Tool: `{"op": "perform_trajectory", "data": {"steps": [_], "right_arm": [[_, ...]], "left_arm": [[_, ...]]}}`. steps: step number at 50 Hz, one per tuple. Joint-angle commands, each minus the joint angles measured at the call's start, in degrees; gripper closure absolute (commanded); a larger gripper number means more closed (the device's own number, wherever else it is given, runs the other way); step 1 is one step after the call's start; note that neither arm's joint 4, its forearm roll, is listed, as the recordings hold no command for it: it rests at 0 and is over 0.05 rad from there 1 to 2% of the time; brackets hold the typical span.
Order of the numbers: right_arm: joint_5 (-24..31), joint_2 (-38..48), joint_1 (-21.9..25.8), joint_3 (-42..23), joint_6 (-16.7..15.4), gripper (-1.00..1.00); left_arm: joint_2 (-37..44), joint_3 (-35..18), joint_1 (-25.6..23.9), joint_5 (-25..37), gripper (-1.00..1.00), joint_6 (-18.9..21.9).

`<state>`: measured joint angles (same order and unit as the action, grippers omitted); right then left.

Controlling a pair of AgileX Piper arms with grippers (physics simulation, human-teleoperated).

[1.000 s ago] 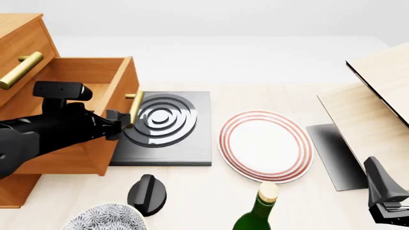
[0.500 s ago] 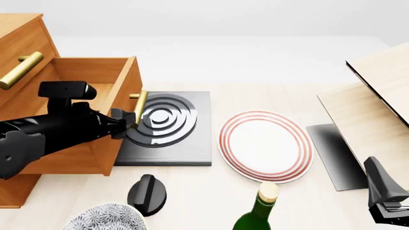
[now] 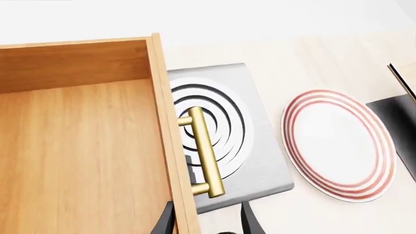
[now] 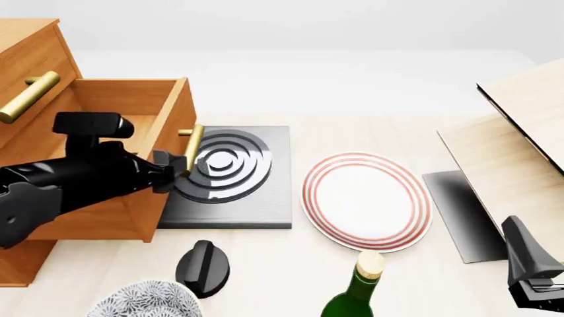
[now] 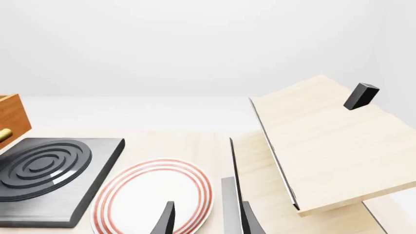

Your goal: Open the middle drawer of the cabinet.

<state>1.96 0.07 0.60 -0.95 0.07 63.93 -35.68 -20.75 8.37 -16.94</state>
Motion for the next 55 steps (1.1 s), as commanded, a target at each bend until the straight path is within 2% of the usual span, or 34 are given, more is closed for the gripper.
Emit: {"op": "perform_trajectory", "data": {"steps": [1, 16, 55], "right_arm": [[-0.56, 0.04, -0.31, 0.3, -0.04, -1.0], [-0.57, 0.03, -0.47, 0.3, -0.02, -1.0], [-0.55, 0.04, -0.23, 0.3, -0.04, -1.0]], "left_arm": [[-3.11, 0.53, -4.25, -0.29, -1.0, 7.8], [-8.79, -0.78, -4.09, 3.65, -1.0, 9.32], [-18.46, -2.54, -5.95, 10.28, -1.0, 10.18]]}}
